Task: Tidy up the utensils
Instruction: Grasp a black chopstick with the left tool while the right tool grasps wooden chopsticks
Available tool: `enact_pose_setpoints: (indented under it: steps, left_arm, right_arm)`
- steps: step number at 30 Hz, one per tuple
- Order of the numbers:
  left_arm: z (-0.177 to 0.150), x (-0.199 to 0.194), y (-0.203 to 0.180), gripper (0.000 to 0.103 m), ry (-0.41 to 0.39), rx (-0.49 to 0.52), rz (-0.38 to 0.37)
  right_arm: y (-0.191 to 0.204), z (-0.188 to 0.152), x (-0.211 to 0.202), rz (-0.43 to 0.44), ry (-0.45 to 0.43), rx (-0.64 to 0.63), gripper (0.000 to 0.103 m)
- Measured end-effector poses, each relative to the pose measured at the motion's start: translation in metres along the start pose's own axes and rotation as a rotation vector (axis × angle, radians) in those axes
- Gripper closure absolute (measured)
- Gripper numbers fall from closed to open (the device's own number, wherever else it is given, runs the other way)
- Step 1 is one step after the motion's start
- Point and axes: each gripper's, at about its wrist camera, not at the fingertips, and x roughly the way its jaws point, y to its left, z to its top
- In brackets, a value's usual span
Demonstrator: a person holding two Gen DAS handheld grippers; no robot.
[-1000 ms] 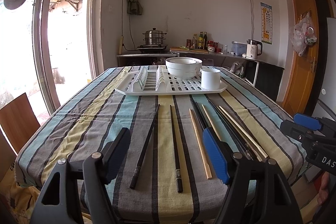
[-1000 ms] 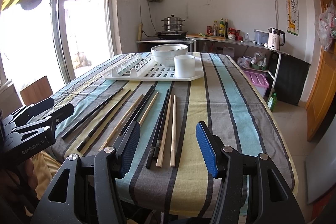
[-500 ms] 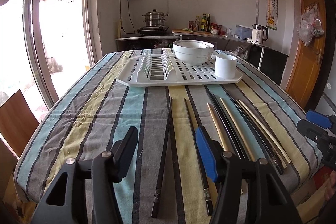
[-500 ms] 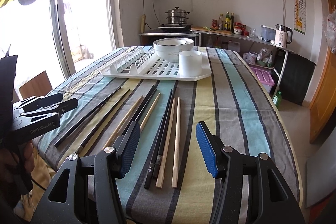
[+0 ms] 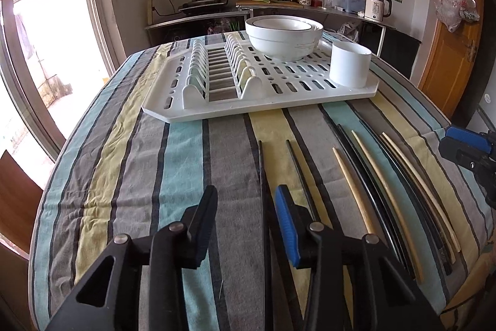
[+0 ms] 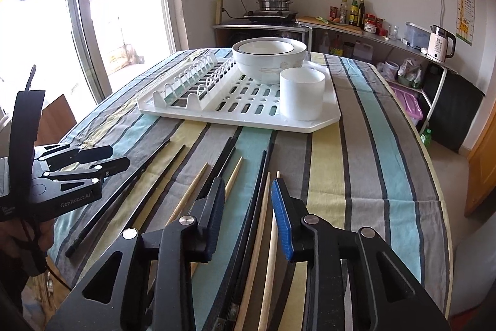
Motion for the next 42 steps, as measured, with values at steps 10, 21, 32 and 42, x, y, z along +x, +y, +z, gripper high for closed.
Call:
enact_pose_setpoints:
  steps: [10, 21, 32, 42]
  left_arm:
    - [0.012, 0.028, 0.001, 0.071, 0.080, 0.013, -0.034]
    - [0.024, 0.049, -0.002, 0.073, 0.114, 0.033, -0.052]
    - [0.027, 0.052, -0.002, 0.073, 0.114, 0.041, -0.044]
    - [0.030, 0.054, -0.013, 0.098, 0.121, 0.082, -0.041]
  right_arm:
    - [-0.019, 0.033, 0.062, 0.028, 0.145, 0.021, 0.090]
    - [-0.032, 0.050, 0.110, 0.049, 0.246, 0.061, 0.095]
    - [-0.041, 0.053, 0.125, 0.017, 0.292, 0.065, 0.099]
    - [-0.036, 0.057, 0.117, -0.002, 0.271, 0.051, 0.100]
